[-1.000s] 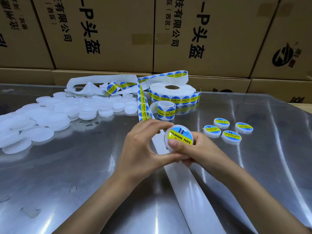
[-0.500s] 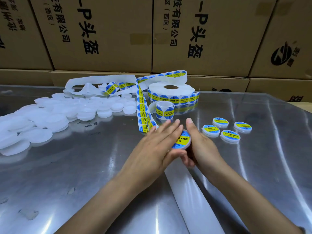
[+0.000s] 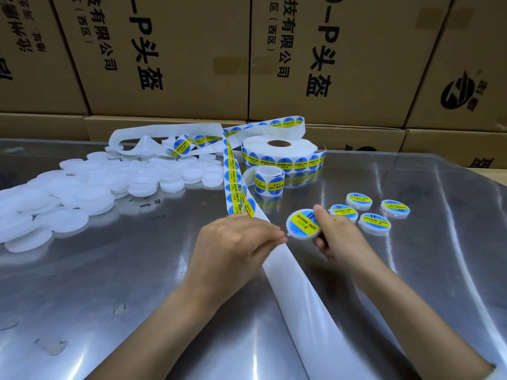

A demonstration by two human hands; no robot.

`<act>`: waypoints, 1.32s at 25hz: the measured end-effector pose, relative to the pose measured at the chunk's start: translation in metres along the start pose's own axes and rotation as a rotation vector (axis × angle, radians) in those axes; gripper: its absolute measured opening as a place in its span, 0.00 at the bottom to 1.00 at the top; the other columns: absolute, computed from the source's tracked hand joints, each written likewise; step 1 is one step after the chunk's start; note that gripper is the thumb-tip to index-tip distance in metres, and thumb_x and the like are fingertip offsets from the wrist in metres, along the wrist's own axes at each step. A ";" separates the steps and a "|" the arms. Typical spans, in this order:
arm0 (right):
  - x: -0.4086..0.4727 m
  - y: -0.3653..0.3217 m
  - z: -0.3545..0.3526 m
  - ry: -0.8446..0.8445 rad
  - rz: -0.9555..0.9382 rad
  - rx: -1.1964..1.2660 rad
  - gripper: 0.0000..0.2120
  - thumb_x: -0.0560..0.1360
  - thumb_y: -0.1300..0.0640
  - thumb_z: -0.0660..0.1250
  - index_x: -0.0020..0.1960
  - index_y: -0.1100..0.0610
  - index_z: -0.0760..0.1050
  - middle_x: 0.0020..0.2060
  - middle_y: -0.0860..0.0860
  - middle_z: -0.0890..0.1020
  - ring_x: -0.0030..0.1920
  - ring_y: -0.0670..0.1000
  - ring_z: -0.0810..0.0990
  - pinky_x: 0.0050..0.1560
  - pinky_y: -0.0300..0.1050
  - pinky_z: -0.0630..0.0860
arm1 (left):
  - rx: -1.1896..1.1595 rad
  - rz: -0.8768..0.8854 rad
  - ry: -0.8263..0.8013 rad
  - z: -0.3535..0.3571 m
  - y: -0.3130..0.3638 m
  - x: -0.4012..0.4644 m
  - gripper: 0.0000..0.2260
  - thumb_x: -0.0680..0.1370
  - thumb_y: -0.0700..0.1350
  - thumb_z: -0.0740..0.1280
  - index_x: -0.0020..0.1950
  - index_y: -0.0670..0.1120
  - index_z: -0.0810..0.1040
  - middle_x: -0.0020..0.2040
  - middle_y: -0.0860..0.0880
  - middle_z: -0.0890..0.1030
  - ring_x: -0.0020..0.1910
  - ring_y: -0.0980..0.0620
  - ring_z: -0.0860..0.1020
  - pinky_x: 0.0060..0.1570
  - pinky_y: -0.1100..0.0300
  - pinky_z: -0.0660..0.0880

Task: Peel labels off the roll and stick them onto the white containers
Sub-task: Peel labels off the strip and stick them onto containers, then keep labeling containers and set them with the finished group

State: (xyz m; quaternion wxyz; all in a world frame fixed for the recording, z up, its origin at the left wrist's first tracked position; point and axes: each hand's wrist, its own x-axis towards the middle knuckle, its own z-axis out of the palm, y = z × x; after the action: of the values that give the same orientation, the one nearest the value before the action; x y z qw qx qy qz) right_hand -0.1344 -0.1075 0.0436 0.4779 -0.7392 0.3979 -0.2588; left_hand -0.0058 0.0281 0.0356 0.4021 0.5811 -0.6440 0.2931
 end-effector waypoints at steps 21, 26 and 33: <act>0.011 0.032 -0.004 0.121 -0.074 -0.879 0.31 0.78 0.36 0.48 0.76 0.50 0.55 0.76 0.52 0.57 0.75 0.57 0.56 0.73 0.55 0.54 | 0.506 -0.978 -0.438 -0.103 -0.127 -0.069 0.30 0.72 0.67 0.62 0.67 0.51 0.72 0.66 0.46 0.73 0.66 0.42 0.70 0.62 0.44 0.69; 0.010 0.035 0.005 0.075 -0.079 -0.845 0.31 0.77 0.35 0.48 0.76 0.49 0.55 0.74 0.49 0.62 0.74 0.55 0.58 0.72 0.55 0.55 | 0.698 -1.286 -0.387 -0.171 -0.189 -0.117 0.49 0.61 0.78 0.49 0.75 0.51 0.60 0.76 0.38 0.52 0.73 0.32 0.51 0.67 0.31 0.54; 0.011 0.038 0.006 0.031 -0.084 -0.833 0.31 0.77 0.35 0.49 0.76 0.49 0.55 0.75 0.47 0.61 0.74 0.54 0.58 0.73 0.52 0.55 | 0.602 -1.296 -0.547 -0.134 -0.184 -0.085 0.40 0.66 0.78 0.49 0.75 0.63 0.53 0.77 0.46 0.54 0.73 0.36 0.55 0.70 0.40 0.53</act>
State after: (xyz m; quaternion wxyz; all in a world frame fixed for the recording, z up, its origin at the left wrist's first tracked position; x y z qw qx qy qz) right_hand -0.1367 -0.1228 0.0066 0.1212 -0.8808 0.4452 -0.1059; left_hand 0.1989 0.1569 0.0143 0.1441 0.9791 -0.1436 0.0072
